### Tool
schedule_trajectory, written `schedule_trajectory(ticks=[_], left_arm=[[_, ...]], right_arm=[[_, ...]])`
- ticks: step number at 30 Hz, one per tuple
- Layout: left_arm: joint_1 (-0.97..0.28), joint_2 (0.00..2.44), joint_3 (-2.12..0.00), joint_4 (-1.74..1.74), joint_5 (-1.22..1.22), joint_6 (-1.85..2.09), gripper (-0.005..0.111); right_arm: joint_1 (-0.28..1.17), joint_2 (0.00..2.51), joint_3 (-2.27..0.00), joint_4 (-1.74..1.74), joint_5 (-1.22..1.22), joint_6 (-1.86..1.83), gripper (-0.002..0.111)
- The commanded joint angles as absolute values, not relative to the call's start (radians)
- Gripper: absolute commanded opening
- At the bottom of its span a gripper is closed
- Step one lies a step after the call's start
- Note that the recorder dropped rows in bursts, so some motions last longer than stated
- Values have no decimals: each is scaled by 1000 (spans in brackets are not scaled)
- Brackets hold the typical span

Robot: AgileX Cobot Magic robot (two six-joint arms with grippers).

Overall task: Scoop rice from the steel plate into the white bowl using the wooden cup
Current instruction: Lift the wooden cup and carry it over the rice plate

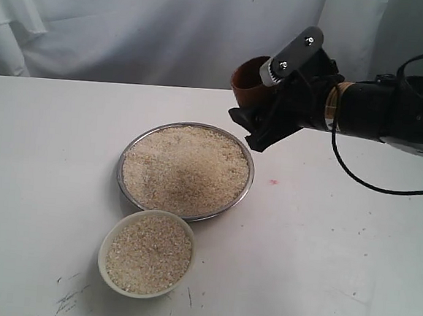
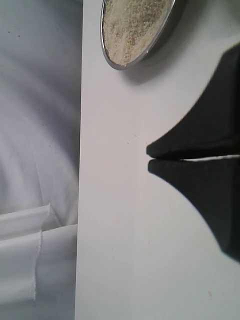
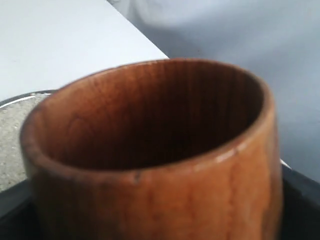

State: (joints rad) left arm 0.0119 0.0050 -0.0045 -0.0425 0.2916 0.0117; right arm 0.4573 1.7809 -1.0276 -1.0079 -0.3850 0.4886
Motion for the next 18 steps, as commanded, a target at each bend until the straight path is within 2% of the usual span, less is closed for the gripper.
schedule_trajectory(ticks=[1, 12, 18], left_arm=[[10, 0, 0, -43, 285, 9, 0], [10, 0, 0, -43, 285, 9, 0], [10, 0, 0, -43, 285, 9, 0]], right_arm=[[501, 1732, -1003, -765, -241, 236, 0], [628, 1724, -1065, -19, 118, -806, 0], [628, 1737, -1225, 69, 416, -887, 0]])
